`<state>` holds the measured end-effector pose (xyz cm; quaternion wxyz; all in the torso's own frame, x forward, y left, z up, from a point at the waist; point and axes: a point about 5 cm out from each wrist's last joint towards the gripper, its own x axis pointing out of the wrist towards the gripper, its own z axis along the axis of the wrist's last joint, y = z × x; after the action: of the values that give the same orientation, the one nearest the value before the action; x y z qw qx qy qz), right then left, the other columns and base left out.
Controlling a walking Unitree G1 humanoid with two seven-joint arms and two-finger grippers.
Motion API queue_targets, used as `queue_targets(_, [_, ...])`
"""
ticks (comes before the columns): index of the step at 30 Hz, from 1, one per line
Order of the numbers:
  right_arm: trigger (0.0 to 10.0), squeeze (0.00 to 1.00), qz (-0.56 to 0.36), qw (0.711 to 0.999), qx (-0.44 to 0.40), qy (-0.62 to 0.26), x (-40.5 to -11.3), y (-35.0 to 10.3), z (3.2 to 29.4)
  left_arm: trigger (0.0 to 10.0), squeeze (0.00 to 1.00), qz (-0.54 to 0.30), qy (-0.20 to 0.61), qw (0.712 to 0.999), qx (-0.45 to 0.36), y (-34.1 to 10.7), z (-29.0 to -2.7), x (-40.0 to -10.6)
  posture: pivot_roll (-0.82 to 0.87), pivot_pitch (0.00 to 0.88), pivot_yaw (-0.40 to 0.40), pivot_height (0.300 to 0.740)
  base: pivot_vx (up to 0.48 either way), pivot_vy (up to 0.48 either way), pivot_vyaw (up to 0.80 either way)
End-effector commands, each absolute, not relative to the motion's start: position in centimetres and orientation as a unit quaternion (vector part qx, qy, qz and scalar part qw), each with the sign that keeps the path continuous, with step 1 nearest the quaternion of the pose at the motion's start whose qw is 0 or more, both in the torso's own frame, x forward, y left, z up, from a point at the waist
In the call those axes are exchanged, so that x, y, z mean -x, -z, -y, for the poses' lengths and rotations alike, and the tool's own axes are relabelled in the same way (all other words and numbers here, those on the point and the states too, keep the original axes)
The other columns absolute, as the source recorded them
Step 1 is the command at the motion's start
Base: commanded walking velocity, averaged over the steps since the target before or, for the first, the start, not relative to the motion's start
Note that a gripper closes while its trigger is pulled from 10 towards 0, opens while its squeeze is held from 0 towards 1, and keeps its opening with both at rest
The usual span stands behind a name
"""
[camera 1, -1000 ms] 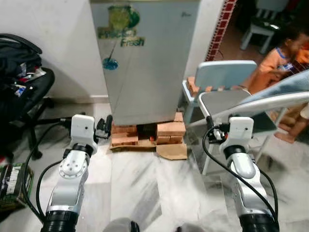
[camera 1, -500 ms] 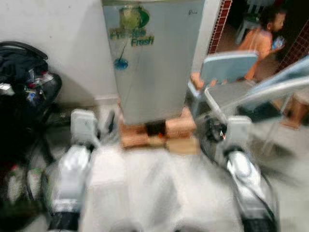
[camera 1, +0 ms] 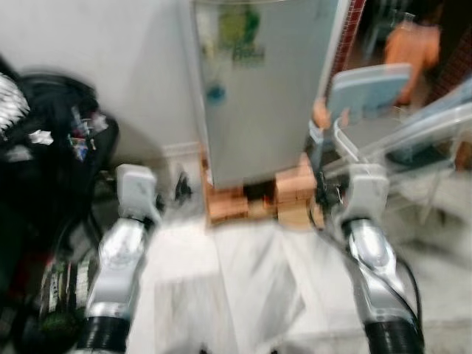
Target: Restocking fridge
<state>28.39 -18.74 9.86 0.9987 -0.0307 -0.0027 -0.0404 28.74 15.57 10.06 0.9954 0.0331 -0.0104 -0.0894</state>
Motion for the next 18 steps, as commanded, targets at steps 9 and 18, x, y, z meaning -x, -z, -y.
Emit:
queue_targets(9, [10.0,0.00,0.009,0.999,0.029,0.019,-28.1,-9.9,17.6,10.0,0.00,0.002,0.091,0.995,-0.037,-9.7,-16.0,-28.1,0.00,0.000,0.016,0.740,0.177,0.282,0.00])
queue_targets(18, [10.0,0.00,-0.004,1.000,0.022,0.011,-27.5,-9.4,17.5,10.0,0.00,-0.008,0.098,0.995,-0.030,-9.3,-15.7,-27.5,0.01,0.000,0.005,0.740,0.274,0.394,0.00])
